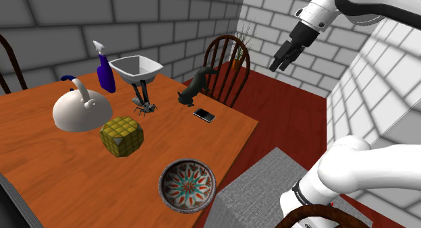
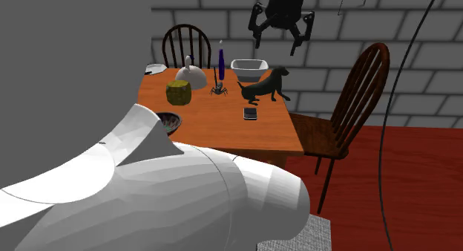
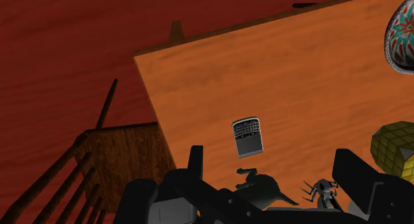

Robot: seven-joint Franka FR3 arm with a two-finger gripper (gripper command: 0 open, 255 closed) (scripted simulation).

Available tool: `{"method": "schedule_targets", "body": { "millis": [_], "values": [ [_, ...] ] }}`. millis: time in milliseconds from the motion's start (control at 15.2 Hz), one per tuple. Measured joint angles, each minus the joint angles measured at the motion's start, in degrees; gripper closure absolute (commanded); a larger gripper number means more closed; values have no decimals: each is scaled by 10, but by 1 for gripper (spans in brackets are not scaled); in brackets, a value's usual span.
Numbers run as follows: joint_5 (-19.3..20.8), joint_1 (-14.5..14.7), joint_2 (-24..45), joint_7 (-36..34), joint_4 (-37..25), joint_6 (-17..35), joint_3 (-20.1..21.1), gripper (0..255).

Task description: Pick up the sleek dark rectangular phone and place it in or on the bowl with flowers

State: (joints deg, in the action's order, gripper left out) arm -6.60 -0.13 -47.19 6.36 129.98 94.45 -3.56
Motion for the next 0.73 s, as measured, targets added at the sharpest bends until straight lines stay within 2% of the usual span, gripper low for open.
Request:
{"method": "schedule_targets", "body": {
  "millis": [198,726],
  "values": [
    [0,4,8,7,15,23,3,0],
    [-3,31,96,47,77,172,23,0]
  ]
}}
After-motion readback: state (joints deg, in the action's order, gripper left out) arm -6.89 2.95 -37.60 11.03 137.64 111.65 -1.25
